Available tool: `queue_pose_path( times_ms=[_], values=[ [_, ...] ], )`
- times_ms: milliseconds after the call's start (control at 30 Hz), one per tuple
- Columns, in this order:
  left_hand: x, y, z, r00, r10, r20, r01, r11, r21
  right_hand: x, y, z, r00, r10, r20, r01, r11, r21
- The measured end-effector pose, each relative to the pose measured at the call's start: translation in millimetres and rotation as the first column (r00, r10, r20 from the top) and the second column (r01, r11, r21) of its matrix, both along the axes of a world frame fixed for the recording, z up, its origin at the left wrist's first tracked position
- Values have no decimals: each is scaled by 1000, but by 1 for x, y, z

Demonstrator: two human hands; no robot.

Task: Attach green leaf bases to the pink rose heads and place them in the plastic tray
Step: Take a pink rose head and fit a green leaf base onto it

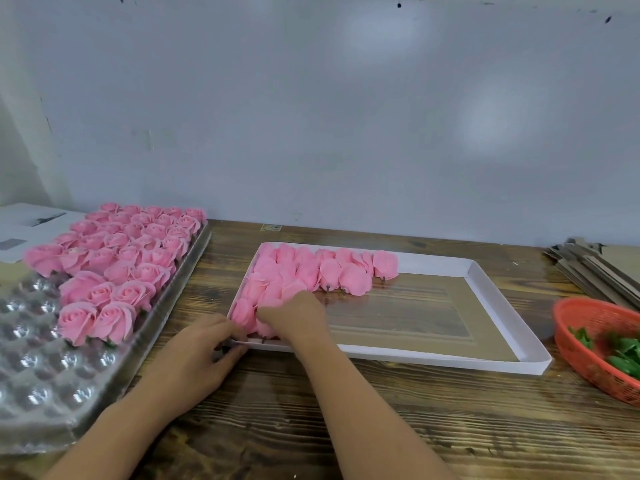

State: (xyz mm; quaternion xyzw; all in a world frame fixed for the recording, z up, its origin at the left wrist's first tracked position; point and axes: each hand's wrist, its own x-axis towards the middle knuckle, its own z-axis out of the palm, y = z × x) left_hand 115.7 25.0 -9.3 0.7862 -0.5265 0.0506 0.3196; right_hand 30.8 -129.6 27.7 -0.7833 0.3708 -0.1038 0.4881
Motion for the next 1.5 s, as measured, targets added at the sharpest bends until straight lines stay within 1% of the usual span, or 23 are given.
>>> queue_pose_path(
  times_ms=[133,233,300,367,400,433,500,567,667,767,833,900,1000,1067,1167,1233,1333,1400,1433,1500],
  values=[
    [-2,2,1,1000,8,3,-8,1000,-6,-22,-23,7,998,39,51,-45,989,138],
    [-5,2,5,1000,21,4,-21,998,-64,-50,-43,12,978,56,200,-103,966,236],
    [-11,-1,8,998,67,-13,-68,989,-133,-71,-57,15,951,30,308,-139,931,337],
    [-22,-8,13,988,114,-100,-133,969,-209,-91,-70,17,912,-15,410,-196,863,465],
    [-28,-13,16,980,110,-163,-146,963,-226,-100,-75,17,892,-36,451,-224,831,510],
    [-34,-20,21,971,86,-225,-135,967,-214,-107,-79,16,875,-53,482,-245,810,533],
    [-46,-38,31,945,15,-326,-71,984,-162,-117,-86,15,851,-71,520,-261,801,538],
    [-55,-59,40,895,-60,-443,-15,986,-165,-124,-89,11,834,-79,546,-271,803,531],
    [-66,-88,48,774,-154,-614,35,979,-201,-129,-91,2,803,-98,587,-307,778,549],
    [-76,-103,45,663,-208,-719,58,972,-228,-130,-90,-3,771,-114,626,-350,746,566],
    [-83,-107,42,625,-253,-738,81,962,-261,-132,-91,-5,757,-109,645,-378,732,567],
    [-88,-108,39,614,-286,-736,76,949,-306,-134,-91,-5,752,-98,652,-392,729,561],
    [-90,-108,34,605,-292,-740,31,938,-345,-134,-88,-5,752,-93,652,-408,711,573],
    [-90,-106,31,618,-285,-732,9,935,-356,-133,-83,-5,744,-113,659,-433,669,604],
    [-92,-104,29,673,-253,-695,-6,938,-348,-132,-74,-4,696,-181,695,-500,573,650],
    [-93,-103,30,658,-242,-713,-10,944,-330,-132,-69,-1,668,-211,714,-552,502,665],
    [-98,-102,32,588,-334,-736,96,933,-347,-131,-60,1,653,-195,732,-611,435,661],
    [-103,-101,35,530,-380,-758,158,923,-351,-129,-53,-1,647,-149,748,-646,415,641],
    [-105,-101,37,524,-393,-755,181,918,-353,-128,-50,-2,645,-136,752,-656,407,636],
    [-110,-101,40,568,-389,-726,178,918,-353,-126,-45,-3,651,-129,748,-659,394,641]
  ],
)
